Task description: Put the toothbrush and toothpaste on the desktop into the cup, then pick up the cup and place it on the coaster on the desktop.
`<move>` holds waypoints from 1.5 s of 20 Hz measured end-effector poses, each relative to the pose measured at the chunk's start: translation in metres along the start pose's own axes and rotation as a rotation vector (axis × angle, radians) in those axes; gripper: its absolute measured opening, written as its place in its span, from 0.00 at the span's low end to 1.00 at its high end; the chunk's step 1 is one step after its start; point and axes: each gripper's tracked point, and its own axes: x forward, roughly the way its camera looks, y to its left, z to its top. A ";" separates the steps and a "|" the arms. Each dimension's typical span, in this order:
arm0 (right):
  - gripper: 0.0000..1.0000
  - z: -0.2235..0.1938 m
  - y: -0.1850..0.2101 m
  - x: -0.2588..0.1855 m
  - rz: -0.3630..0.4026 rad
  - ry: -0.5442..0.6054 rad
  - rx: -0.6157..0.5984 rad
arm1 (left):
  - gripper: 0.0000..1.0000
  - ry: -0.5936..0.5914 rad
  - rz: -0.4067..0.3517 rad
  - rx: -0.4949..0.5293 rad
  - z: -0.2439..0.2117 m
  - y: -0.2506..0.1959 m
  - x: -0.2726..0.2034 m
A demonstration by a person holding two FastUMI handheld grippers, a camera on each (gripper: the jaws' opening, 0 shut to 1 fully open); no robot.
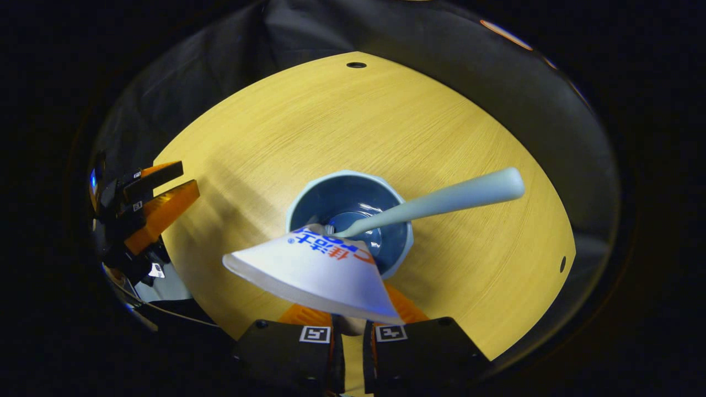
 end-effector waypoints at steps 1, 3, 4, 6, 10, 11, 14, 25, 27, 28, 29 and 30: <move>0.15 0.000 -0.001 -0.001 0.000 0.003 -0.001 | 0.96 -0.005 -0.005 0.008 0.001 -0.002 0.000; 0.17 -0.001 0.004 0.001 0.010 0.005 -0.004 | 0.95 -0.008 -0.015 0.019 0.003 -0.007 -0.002; 0.17 -0.002 0.006 -0.002 0.015 0.003 -0.002 | 0.96 -0.009 -0.020 0.022 0.003 -0.009 -0.001; 0.25 -0.003 0.010 -0.009 0.035 -0.007 0.008 | 0.95 -0.011 -0.030 0.027 0.006 -0.016 0.000; 0.78 -0.010 0.015 -0.046 0.083 -0.081 0.023 | 0.96 -0.015 -0.051 0.026 0.007 -0.030 -0.007; 0.98 -0.012 0.011 -0.056 0.076 -0.107 0.040 | 0.96 -0.016 -0.058 0.024 0.008 -0.035 -0.010; 0.98 -0.029 -0.005 -0.086 0.078 -0.179 0.146 | 0.95 -0.024 -0.070 0.034 0.008 -0.048 -0.020; 0.99 -0.189 -0.095 -0.141 -0.007 -0.280 0.602 | 0.96 -0.023 -0.147 0.065 0.009 -0.120 -0.063; 0.99 -0.204 -0.101 -0.142 -0.026 -0.306 0.644 | 0.95 -0.008 -0.156 0.077 0.006 -0.132 -0.067; 0.95 -0.212 -0.106 -0.146 -0.038 -0.319 0.662 | 0.95 0.001 -0.161 0.079 0.005 -0.138 -0.070; 0.99 -0.219 -0.111 -0.150 -0.045 -0.332 0.681 | 0.95 0.002 -0.166 0.078 0.005 -0.145 -0.073; 0.95 -0.226 -0.114 -0.154 -0.042 -0.344 0.699 | 0.95 -0.006 -0.175 0.076 0.007 -0.152 -0.076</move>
